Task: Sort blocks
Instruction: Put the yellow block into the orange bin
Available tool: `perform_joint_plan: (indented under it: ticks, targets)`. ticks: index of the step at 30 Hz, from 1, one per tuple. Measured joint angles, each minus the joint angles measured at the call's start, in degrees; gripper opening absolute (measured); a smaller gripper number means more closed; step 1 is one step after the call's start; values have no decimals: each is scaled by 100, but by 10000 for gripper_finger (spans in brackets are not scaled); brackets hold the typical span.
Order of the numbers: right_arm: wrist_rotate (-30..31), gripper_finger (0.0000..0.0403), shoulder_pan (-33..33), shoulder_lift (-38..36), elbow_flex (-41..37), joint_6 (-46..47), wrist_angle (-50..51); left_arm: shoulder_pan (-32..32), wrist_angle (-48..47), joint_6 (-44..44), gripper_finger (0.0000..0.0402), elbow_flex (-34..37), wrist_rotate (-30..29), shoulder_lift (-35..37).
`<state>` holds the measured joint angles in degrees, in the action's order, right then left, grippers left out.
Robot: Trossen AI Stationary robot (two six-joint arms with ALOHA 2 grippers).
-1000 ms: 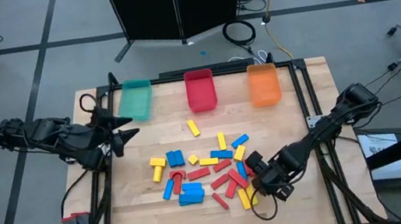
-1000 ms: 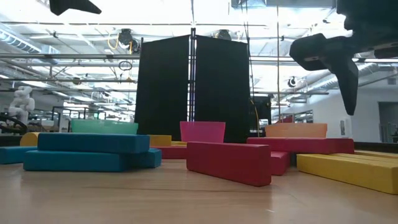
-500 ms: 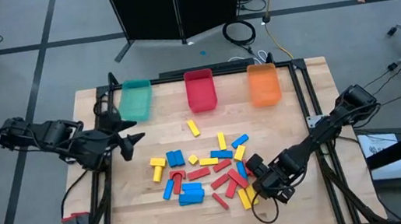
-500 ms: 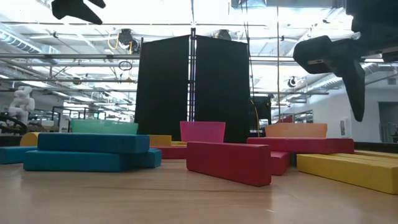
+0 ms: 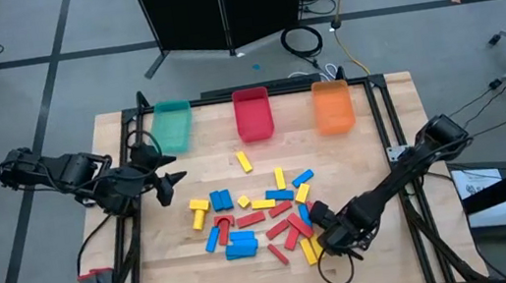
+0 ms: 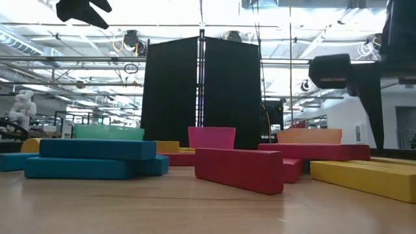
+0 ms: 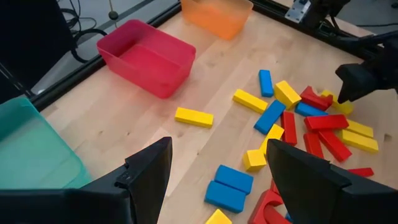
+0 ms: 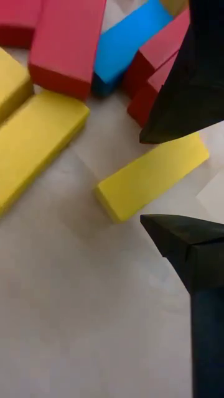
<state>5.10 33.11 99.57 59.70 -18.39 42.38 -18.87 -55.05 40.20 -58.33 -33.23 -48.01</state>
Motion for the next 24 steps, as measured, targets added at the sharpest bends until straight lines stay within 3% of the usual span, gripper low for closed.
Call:
perform_joint_plan:
  ticks: [15, 24]
  targets:
    - [77, 187, -45, 328, -11, -973, -246, 0, -143, 1, 267, 0, 0, -2]
    - [-145, 83, -155, 317, -105, -335, -270, 0, -149, -1, 267, 0, -2, 0]
